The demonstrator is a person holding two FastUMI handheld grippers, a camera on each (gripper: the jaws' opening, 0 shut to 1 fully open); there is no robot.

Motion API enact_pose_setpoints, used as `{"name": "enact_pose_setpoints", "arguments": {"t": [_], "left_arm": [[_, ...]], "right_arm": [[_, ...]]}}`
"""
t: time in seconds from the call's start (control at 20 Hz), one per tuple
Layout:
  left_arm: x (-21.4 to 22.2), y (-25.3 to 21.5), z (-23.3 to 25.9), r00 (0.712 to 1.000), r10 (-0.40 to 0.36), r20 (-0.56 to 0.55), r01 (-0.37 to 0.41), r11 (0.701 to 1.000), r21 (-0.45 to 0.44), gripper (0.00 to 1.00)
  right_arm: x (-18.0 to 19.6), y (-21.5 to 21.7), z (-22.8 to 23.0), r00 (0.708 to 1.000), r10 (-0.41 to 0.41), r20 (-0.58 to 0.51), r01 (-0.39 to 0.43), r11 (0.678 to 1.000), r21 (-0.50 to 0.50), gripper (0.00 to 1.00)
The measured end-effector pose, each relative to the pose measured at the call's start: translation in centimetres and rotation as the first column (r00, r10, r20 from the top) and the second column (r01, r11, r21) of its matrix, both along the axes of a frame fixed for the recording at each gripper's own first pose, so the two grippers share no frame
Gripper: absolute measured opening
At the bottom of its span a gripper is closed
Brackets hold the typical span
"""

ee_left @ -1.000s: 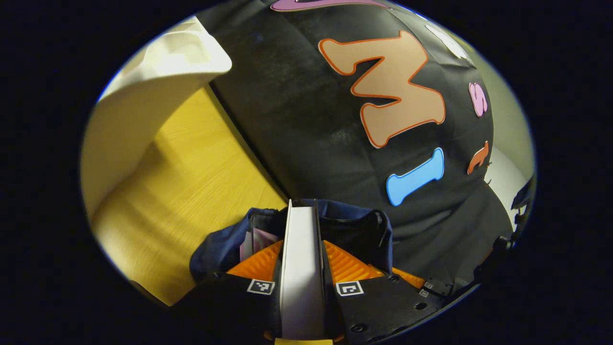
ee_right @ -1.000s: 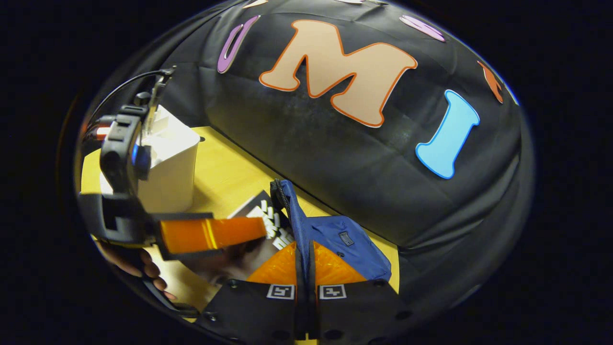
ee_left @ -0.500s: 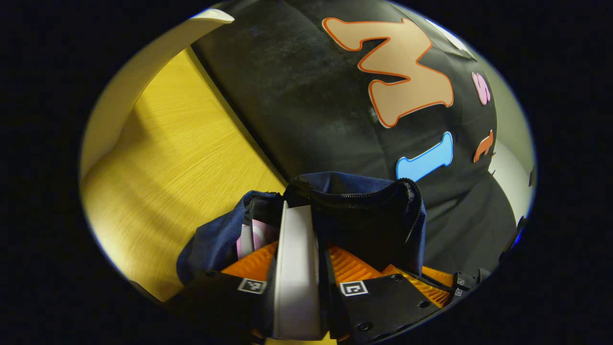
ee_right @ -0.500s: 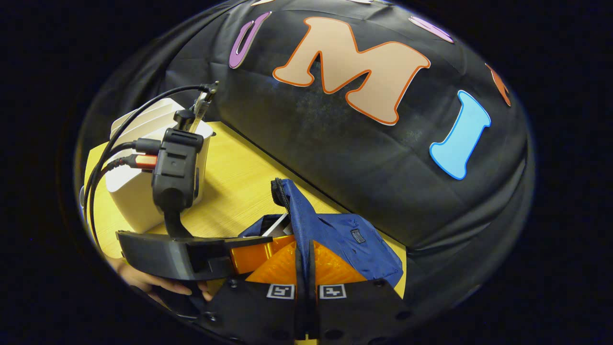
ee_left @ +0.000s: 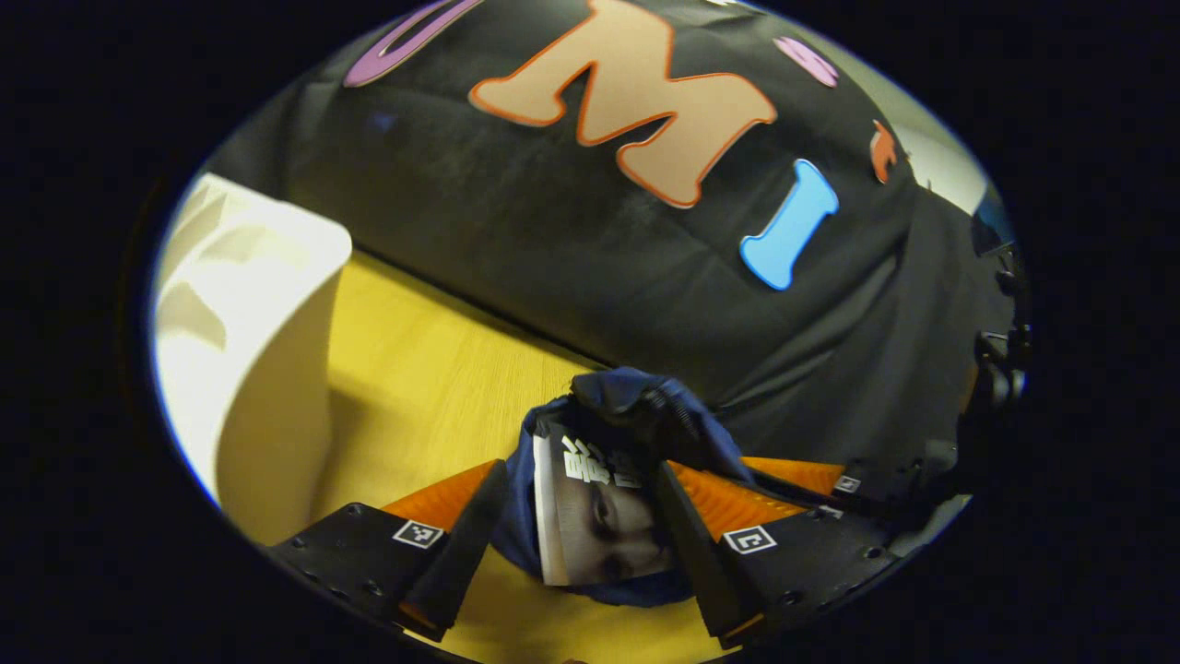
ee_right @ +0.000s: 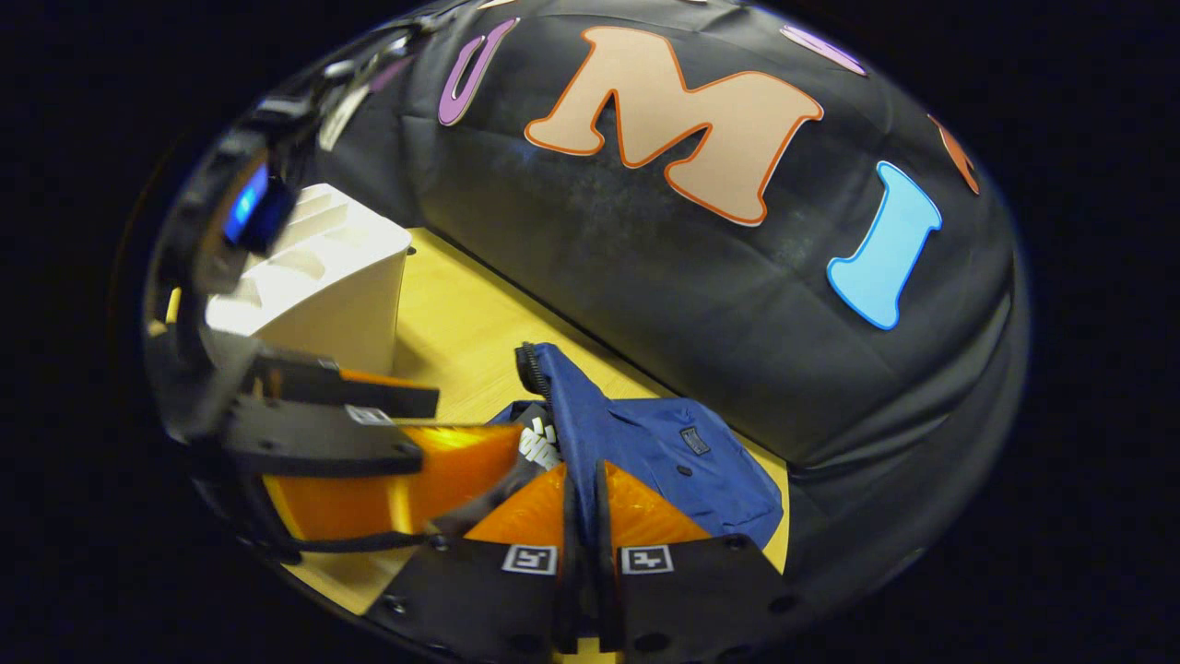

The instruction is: Open the schoolbag, grab two books from the bookshelf and put them into the schoolbag.

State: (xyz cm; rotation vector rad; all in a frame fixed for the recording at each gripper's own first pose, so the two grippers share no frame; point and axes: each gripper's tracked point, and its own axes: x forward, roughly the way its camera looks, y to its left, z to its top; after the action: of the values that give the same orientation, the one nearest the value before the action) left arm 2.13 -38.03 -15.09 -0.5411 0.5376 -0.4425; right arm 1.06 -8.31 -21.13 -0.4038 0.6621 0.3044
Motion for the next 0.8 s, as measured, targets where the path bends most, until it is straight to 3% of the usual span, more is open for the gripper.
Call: {"name": "enact_pose_setpoints", "arguments": {"t": [0.05,0.1,0.35,0.4,0.5,0.6,0.65,0.8], "left_arm": [[-0.3,0.7,1.2,1.0,-0.008,0.023,0.008,1.0,0.014,0.94],[-0.5,1.5,2.3,0.999,-0.016,0.041,0.015,0.999,0.029,0.94],[-1.0,8.6,7.3,0.984,-0.008,0.18,-0.015,0.992,0.125,0.94],[-0.8,10.5,8.7,0.975,-0.002,0.221,-0.034,0.987,0.155,0.94],[-0.6,14.3,10.3,0.952,0.021,0.307,-0.092,0.971,0.221,0.9],[-0.1,18.1,12.0,0.923,0.047,0.383,-0.163,0.947,0.278,0.94],[0.1,19.9,12.8,0.909,0.064,0.413,-0.2,0.934,0.295,0.95],[0.6,24.8,14.5,0.874,0.115,0.473,-0.292,0.901,0.321,0.92]], "right_arm": [[-0.6,0.1,-0.2,1.0,-0.013,-0.024,0.013,1.0,0.019,0.13],[-1.0,0.3,0.0,0.999,-0.027,-0.034,0.029,0.998,0.047,0.43],[-2.0,2.6,4.5,0.993,-0.106,0.047,0.093,0.971,0.222,0.96],[-1.9,3.1,5.9,0.987,-0.137,0.077,0.113,0.958,0.264,1.0],[-1.8,4.2,8.5,0.968,-0.211,0.132,0.154,0.924,0.351,0.96],[-1.8,5.0,11.2,0.94,-0.284,0.187,0.186,0.889,0.418,1.0],[-1.9,5.2,12.3,0.925,-0.314,0.215,0.197,0.878,0.436,0.95],[-2.3,5.8,15.1,0.884,-0.367,0.288,0.21,0.864,0.458,1.0]]}}
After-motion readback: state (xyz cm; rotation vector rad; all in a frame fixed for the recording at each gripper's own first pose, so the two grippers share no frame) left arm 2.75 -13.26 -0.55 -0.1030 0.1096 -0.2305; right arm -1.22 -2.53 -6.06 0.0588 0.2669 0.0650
